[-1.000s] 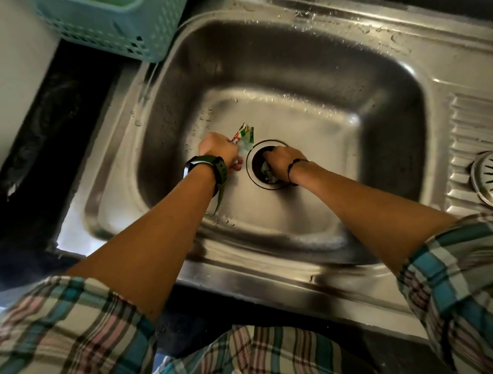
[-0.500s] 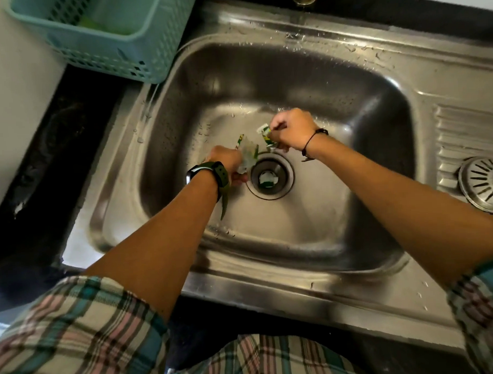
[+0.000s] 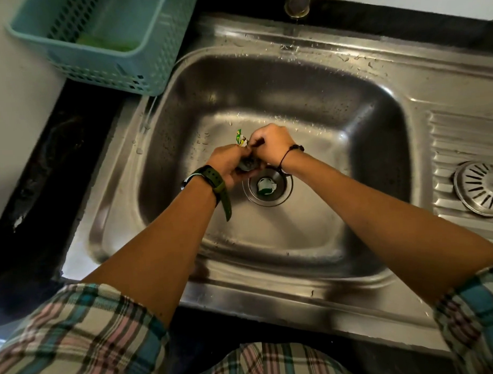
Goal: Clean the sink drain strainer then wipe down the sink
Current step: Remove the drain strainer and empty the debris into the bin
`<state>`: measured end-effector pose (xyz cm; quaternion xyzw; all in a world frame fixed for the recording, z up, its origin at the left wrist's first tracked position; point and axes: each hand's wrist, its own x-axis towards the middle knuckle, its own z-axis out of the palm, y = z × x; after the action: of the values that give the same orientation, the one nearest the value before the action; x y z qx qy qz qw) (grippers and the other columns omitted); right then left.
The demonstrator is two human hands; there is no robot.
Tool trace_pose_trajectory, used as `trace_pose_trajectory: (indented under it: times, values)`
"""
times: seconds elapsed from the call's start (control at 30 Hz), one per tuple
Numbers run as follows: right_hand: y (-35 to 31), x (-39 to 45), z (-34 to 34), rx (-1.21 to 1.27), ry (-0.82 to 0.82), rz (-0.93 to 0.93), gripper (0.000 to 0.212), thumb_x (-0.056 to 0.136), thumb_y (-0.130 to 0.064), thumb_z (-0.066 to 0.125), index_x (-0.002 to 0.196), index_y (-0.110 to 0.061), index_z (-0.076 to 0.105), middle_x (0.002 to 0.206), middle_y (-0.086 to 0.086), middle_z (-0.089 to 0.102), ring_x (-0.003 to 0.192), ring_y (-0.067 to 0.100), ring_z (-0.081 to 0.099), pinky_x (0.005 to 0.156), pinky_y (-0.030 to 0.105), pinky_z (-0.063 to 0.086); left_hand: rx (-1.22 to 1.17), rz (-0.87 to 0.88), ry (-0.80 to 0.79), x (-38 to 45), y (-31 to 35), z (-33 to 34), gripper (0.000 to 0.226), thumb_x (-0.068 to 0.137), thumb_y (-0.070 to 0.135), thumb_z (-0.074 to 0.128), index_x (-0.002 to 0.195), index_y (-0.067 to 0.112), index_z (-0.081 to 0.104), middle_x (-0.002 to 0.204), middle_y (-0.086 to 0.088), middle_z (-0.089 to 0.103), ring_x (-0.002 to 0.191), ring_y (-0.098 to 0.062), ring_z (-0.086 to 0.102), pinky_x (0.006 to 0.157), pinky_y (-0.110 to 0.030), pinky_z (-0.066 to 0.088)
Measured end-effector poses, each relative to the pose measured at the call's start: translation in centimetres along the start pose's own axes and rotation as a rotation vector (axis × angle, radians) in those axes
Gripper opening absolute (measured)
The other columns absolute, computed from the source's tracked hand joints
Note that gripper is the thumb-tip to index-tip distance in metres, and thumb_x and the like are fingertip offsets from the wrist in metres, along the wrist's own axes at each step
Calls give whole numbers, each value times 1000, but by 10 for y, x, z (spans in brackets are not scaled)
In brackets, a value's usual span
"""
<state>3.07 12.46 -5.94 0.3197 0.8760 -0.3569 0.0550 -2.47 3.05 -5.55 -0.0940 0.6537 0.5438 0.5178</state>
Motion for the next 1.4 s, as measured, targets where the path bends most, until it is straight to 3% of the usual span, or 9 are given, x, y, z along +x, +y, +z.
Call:
trace_pose_trajectory:
  times: [0.13,0.23,0.3,0.43,0.7,0.83,1.0,1.17,1.4]
  values:
    - [-3,-2,-7,512,-83,239,27,80,13,50,95,4,71,90,20,69,71,27,66,71,33,60,23,47,102,7,-3,2,17,87,-6,47,85,5,59,83,-10,61,77,-22,62,57,-28,57]
    - [6,3,-4,693,52,325,27,83,17,43,95,12,67,71,15,65,51,17,62,55,25,57,-43,44,163,9,-6,0,23,85,-11,46,76,6,58,79,-11,59,69,-19,60,42,-24,55]
    - [21,6,7,514,80,358,23,87,8,47,97,10,67,75,15,66,56,20,61,57,29,58,-75,35,197,11,-9,-5,28,85,-14,44,71,7,55,78,-11,58,68,-20,60,41,-25,55]
    - [55,2,41,-233,-179,243,27,90,-14,52,113,-6,66,118,16,64,108,32,60,94,36,51,-85,23,232,11,-15,-16,28,87,-11,46,69,9,56,73,-9,58,65,-19,60,40,-25,55]
    - [55,-13,71,-659,-341,-19,33,93,-14,44,122,-9,57,130,17,55,132,34,35,101,41,41,-101,22,248,7,-22,-15,30,86,-10,48,64,8,55,66,-9,57,58,-20,58,37,-27,52]
    - [60,-25,75,-665,-343,11,39,95,-19,35,131,-13,50,140,13,46,138,34,24,106,43,34,-116,25,241,4,-19,-14,27,87,-6,50,65,8,56,69,-9,57,61,-20,59,39,-28,53]
    - [62,-24,74,-689,-397,25,42,90,-18,44,131,-15,49,141,12,45,138,33,28,106,43,35,-122,21,242,2,-17,-12,25,87,-7,50,67,7,56,70,-10,57,61,-20,59,36,-26,52]
    - [64,-24,78,-520,-388,27,36,89,-9,46,124,-2,53,132,19,53,125,33,47,100,35,42,-114,22,249,2,-18,-12,25,87,-6,50,67,7,57,70,-10,58,61,-20,60,37,-26,52]
    - [66,-23,76,-354,-273,72,29,88,-9,48,113,-4,62,120,18,62,112,34,57,89,33,48,-67,23,264,2,-18,-15,26,87,-5,50,66,9,57,72,-10,60,63,-20,61,35,-23,50]
